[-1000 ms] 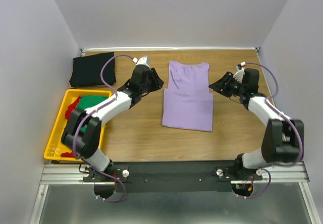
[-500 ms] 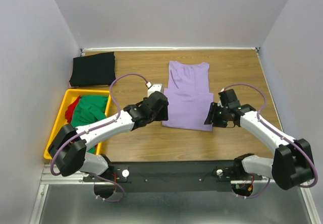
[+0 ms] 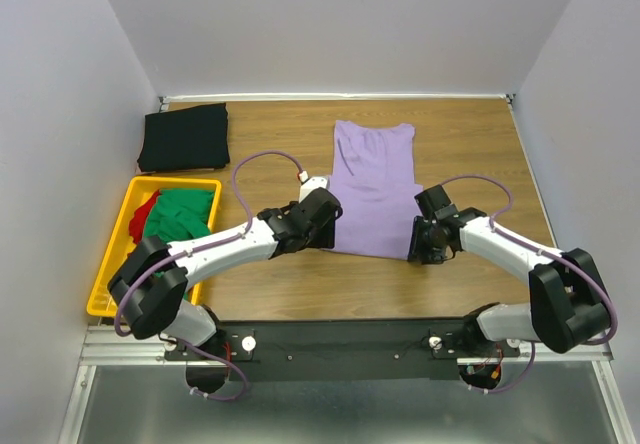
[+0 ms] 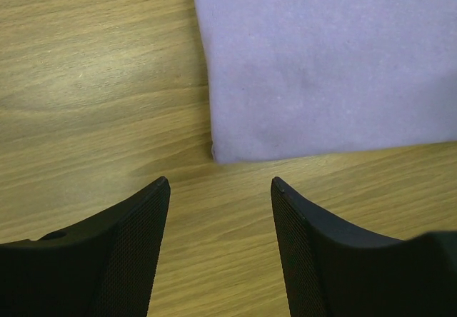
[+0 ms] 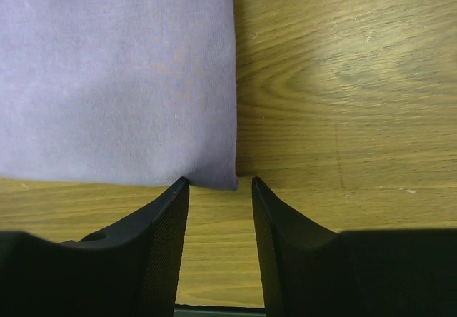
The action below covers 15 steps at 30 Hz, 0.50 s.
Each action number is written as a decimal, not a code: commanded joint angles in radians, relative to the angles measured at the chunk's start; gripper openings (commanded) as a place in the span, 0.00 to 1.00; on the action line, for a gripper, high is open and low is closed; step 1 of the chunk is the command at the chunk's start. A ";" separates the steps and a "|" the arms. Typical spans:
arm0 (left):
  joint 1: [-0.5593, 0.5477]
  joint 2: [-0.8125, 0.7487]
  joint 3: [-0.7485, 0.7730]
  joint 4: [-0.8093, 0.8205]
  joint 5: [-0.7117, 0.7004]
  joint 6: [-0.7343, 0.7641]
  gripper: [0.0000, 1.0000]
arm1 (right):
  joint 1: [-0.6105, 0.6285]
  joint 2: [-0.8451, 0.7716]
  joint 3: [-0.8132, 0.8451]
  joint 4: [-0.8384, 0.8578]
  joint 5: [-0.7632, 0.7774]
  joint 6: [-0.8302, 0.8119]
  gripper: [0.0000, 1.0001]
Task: Fold and stack the t-shirts
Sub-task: Fold the tshirt
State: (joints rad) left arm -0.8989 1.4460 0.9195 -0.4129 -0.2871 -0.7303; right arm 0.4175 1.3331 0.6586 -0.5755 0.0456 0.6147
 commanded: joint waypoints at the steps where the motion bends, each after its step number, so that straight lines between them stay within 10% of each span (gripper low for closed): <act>1: -0.008 0.020 0.015 0.009 0.006 -0.012 0.66 | 0.012 0.040 -0.019 0.028 0.082 0.026 0.47; 15: -0.008 0.053 0.022 0.033 0.012 -0.009 0.66 | 0.018 0.032 0.032 0.000 0.085 0.020 0.47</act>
State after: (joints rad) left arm -0.8989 1.4704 0.9195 -0.4023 -0.2783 -0.7300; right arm 0.4309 1.3373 0.6647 -0.5739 0.0753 0.6277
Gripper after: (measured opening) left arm 0.663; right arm 0.473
